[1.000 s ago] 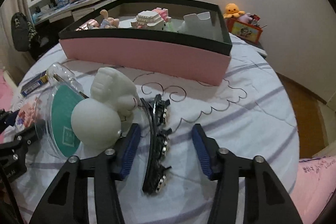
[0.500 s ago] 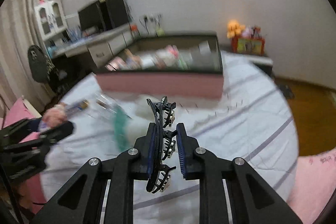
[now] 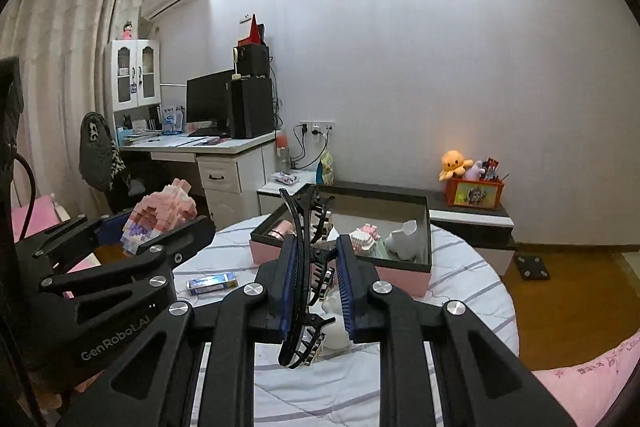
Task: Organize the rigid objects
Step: 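Carry the donut block toy and hair clips into the pink box and open both tools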
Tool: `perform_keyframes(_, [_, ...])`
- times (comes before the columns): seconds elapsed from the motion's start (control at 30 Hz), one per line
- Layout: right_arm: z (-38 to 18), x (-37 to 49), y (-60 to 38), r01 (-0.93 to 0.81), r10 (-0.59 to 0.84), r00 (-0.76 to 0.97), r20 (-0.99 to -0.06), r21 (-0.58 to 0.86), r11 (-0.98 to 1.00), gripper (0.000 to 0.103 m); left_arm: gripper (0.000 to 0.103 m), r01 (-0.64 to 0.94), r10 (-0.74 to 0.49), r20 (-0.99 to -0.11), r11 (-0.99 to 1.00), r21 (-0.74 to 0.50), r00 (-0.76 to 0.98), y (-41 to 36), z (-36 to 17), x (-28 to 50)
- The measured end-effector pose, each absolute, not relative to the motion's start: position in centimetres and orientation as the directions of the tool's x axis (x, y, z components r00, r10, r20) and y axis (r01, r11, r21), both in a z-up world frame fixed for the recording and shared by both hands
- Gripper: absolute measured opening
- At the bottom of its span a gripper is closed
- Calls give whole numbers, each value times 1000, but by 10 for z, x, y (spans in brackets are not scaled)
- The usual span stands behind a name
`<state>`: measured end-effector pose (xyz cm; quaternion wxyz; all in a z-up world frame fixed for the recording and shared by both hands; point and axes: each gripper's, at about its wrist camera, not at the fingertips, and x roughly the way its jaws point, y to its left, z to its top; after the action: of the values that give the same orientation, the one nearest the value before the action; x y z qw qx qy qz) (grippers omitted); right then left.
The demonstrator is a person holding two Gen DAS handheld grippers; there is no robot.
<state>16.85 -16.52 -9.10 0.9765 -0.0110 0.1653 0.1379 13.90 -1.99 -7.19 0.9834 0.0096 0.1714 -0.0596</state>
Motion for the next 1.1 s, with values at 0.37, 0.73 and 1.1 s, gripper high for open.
perform_keyframes(0.37, [-86, 172, -167, -278, 271, 910, -315, 23, 960, 19, 53, 129, -118, -340, 992, 10, 933, -24, -71, 146])
perform_keyframes(0.73, [-106, 243, -173, -286, 273, 879, -390, 27, 958, 19, 53, 183, -161, -438, 983, 9, 884, -29, -95, 242])
perform_keyframes(1.1, [-148, 366, -163, -324, 308, 778, -547, 70, 943, 19, 53, 198, -157, -630, 980, -6, 761, -27, -152, 387])
